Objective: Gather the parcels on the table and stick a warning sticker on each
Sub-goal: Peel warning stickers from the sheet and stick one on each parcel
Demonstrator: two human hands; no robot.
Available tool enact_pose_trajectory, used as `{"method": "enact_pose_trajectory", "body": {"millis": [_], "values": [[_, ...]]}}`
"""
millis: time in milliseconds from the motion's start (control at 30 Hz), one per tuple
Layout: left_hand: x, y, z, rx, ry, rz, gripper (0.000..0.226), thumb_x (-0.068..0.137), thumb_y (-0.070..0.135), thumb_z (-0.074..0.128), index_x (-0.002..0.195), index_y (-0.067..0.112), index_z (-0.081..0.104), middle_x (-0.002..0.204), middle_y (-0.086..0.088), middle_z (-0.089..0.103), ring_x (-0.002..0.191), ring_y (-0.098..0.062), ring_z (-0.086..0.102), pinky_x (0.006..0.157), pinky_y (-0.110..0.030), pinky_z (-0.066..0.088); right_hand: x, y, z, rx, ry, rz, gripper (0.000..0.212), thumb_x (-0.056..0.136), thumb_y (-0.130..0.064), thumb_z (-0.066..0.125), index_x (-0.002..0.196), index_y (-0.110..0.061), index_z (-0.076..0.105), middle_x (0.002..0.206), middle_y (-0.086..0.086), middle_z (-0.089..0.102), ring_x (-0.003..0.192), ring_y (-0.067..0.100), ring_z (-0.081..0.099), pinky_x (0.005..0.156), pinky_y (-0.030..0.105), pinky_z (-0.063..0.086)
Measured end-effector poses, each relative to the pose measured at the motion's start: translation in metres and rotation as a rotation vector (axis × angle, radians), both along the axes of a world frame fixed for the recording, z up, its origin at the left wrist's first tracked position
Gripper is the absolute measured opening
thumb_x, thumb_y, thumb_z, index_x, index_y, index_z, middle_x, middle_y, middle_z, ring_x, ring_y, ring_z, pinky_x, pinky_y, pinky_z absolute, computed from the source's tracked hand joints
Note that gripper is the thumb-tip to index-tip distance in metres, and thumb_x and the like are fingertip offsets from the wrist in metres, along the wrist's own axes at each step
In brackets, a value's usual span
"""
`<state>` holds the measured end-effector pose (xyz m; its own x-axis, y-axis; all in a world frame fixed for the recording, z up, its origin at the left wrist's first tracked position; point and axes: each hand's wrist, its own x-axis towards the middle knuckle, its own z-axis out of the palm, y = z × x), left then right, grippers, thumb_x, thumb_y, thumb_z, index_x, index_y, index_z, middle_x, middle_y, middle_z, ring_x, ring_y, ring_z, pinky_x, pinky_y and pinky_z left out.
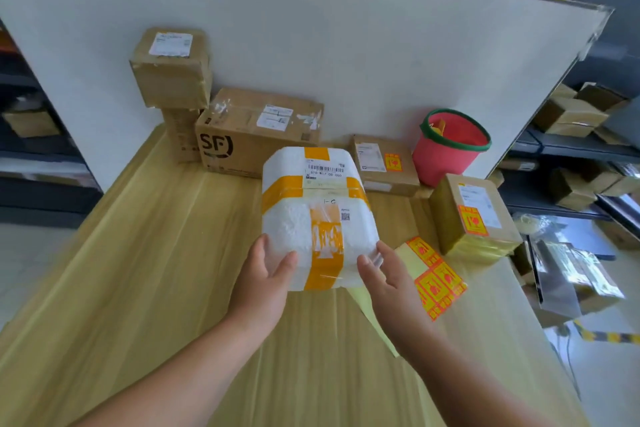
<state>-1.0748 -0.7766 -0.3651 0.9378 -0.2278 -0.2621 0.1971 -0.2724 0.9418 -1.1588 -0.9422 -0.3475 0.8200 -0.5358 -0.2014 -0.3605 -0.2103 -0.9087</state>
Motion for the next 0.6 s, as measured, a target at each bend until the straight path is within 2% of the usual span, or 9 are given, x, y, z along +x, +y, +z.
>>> {"method": "enact_pose_trajectory", "body": {"millis": [200, 300, 400, 533, 600], "values": [[-0.04, 0.031, -0.022, 0.095, 0.104, 0.055, 0.087, 0.07, 0.057, 0.056, 0.147, 0.026, 0.029, 0.143, 0.008, 0.047, 0.127, -0.012, 0.048, 0.108, -0.041, 0.037, -0.033, 0.022, -0.031, 0.032, 0.11, 0.122, 0.065, 0.093, -0.048, 0.051, 0.149, -0.023, 0.028, 0.15, -0.006, 0.035, 0.131, 0.01, 0.039, 0.101, 0.028, 0.034], [-0.047, 0.046, -0.032, 0.14, 0.155, 0.069, 0.073, 0.085, 0.044, 0.061, 0.148, 0.025, 0.027, 0.143, 0.005, 0.046, 0.128, -0.014, 0.047, 0.11, -0.04, 0.035, -0.039, 0.033, -0.046, 0.009, 0.157, 0.176, 0.067, 0.093, -0.05, 0.05, 0.149, -0.022, 0.027, 0.151, -0.007, 0.034, 0.135, 0.011, 0.037, 0.107, 0.031, 0.034], [-0.048, 0.055, -0.046, 0.191, 0.205, 0.04, 0.065, 0.093, 0.033, 0.056, 0.149, 0.024, 0.024, 0.144, 0.004, 0.044, 0.129, -0.015, 0.045, 0.109, -0.035, 0.034, -0.041, 0.043, -0.059, -0.008, 0.211, 0.21, 0.064, 0.095, -0.046, 0.049, 0.149, -0.022, 0.026, 0.15, -0.009, 0.033, 0.134, 0.01, 0.035, 0.1, 0.024, 0.031], [-0.043, 0.063, -0.06, 0.225, 0.222, -0.022, 0.063, 0.095, 0.032, 0.053, 0.149, 0.025, 0.022, 0.14, 0.007, 0.046, 0.12, -0.012, 0.047, 0.1, -0.029, 0.036, -0.043, 0.054, -0.072, -0.063, 0.235, 0.232, 0.063, 0.095, -0.042, 0.05, 0.149, -0.022, 0.023, 0.151, -0.007, 0.028, 0.13, 0.004, 0.032, 0.098, 0.02, 0.027], [-0.041, 0.066, -0.064, 0.21, 0.24, -0.02, 0.065, 0.094, 0.035, 0.054, 0.149, 0.027, 0.021, 0.138, 0.008, 0.046, 0.121, -0.012, 0.047, 0.101, -0.03, 0.036, -0.044, 0.054, -0.077, -0.085, 0.228, 0.233, 0.063, 0.096, -0.04, 0.05, 0.149, -0.023, 0.022, 0.152, -0.007, 0.025, 0.131, 0.004, 0.029, 0.099, 0.019, 0.025]]}}
